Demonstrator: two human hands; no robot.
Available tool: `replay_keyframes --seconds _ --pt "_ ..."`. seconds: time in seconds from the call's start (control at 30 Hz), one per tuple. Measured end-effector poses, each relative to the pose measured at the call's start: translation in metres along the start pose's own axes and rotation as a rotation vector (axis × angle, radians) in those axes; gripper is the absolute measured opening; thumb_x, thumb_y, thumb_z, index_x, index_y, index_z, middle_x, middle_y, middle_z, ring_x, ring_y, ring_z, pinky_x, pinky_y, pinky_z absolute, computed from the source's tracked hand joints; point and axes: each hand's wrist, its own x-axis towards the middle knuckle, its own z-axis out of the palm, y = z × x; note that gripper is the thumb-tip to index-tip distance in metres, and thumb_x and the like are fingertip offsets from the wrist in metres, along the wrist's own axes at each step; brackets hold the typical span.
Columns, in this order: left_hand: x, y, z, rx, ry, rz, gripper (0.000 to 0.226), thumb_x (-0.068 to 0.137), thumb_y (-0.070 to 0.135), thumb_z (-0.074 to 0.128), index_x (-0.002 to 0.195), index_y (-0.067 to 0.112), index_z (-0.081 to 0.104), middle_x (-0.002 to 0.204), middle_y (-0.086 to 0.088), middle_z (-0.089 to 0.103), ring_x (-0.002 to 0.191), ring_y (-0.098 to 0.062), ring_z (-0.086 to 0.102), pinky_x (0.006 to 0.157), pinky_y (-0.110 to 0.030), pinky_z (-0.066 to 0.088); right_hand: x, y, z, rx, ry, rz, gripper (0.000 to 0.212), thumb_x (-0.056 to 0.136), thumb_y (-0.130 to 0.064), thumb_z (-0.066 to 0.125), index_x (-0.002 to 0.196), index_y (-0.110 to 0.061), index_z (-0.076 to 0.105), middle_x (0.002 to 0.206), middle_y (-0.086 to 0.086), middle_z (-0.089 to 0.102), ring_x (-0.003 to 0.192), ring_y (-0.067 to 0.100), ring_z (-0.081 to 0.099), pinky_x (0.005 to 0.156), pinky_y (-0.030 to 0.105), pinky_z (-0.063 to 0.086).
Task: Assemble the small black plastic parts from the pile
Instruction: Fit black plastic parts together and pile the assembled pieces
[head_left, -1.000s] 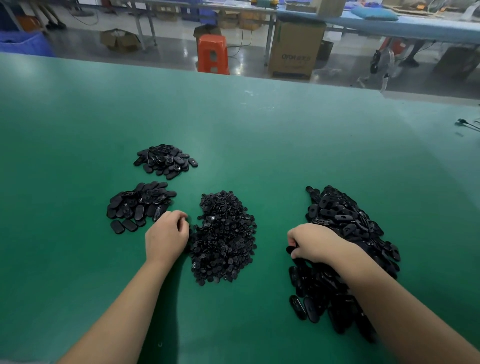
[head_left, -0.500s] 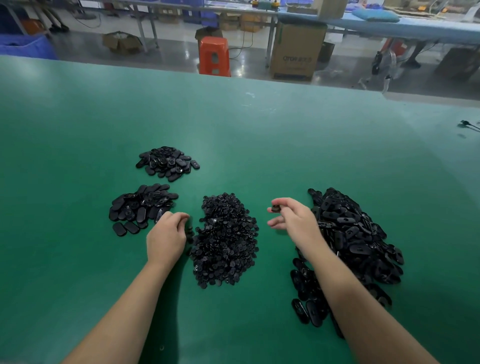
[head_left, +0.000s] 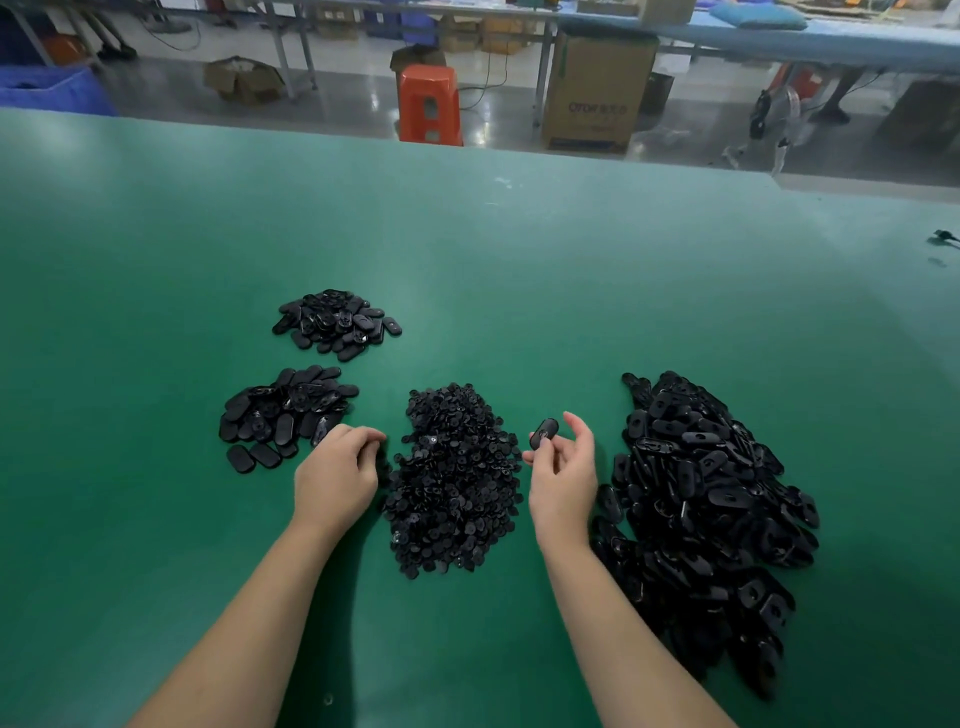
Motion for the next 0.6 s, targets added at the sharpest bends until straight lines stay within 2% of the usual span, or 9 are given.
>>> replay_keyframes --seconds 0.1,0.17,0.23,0.3,0.4,0.53,0.6 --pt "0.002 -0.005 -0.005 -0.041 -0.092 0.029 0.024 0.102 0.014 0.055 0.112 0.024 0.074 0.103 0.011 0.062 0.091 -0.014 0.06 0.072 -0.035 0.054 -0.002 0.004 0.001 -0.091 0.02 -0.057 0.036 0.104 -0.012 0.05 0.137 -0.025 0.053 0.102 -0.011 0.067 0.086 -0.009 0.066 0.075 0.025 0.058" --pt "0.003 -0.006 -0.007 -0.054 -0.132 0.046 0.024 0.103 0.015 0.055 0.114 0.024 0.075 0.1 0.01 0.06 0.086 -0.014 0.059 0.069 -0.034 0.051 -0.003 0.006 0.002 -0.104 0.029 -0.068 0.037 0.103 -0.011 0.05 0.138 -0.025 0.054 0.104 -0.008 0.066 0.088 -0.01 0.066 0.076 0.026 0.058" --pt "0.004 -0.007 -0.009 -0.055 -0.15 0.053 0.023 0.102 0.016 0.058 0.114 0.026 0.075 0.097 0.012 0.058 0.081 -0.011 0.055 0.064 -0.029 0.045 -0.003 0.006 0.001 -0.101 0.031 -0.065 0.039 0.102 -0.011 0.052 0.138 -0.025 0.054 0.104 -0.008 0.065 0.091 -0.003 0.067 0.08 0.029 0.058" --pt "0.005 -0.006 -0.011 -0.058 -0.173 0.044 0.022 0.1 0.017 0.061 0.113 0.028 0.076 0.096 0.015 0.056 0.08 -0.008 0.054 0.066 -0.03 0.046 -0.003 0.005 0.002 -0.105 0.036 -0.062 0.039 0.101 -0.011 0.054 0.137 -0.027 0.055 0.107 -0.008 0.065 0.097 0.007 0.067 0.086 0.036 0.058" --pt "0.007 -0.002 -0.012 -0.043 -0.191 0.015 0.019 0.099 0.02 0.062 0.108 0.032 0.076 0.095 0.016 0.056 0.08 -0.006 0.055 0.066 -0.031 0.05 -0.004 0.004 0.003 -0.119 0.037 -0.064 0.039 0.1 -0.01 0.055 0.135 -0.028 0.056 0.108 -0.005 0.065 0.1 0.014 0.065 0.089 0.041 0.057" --pt "0.012 0.007 -0.013 0.019 -0.251 -0.011 0.017 0.098 0.024 0.062 0.094 0.04 0.067 0.1 0.016 0.055 0.086 -0.006 0.057 0.07 -0.031 0.052 -0.004 0.003 0.003 -0.154 0.015 -0.066 0.038 0.099 -0.012 0.056 0.135 -0.028 0.056 0.107 -0.006 0.065 0.097 0.014 0.065 0.087 0.044 0.057" --pt "0.014 0.01 -0.012 0.023 -0.274 -0.026 0.017 0.096 0.025 0.063 0.087 0.04 0.064 0.099 0.016 0.054 0.082 -0.004 0.057 0.071 -0.034 0.054 -0.004 0.003 0.003 -0.161 0.01 -0.07 0.039 0.1 -0.013 0.057 0.136 -0.026 0.056 0.108 -0.005 0.066 0.096 0.014 0.065 0.088 0.043 0.057"
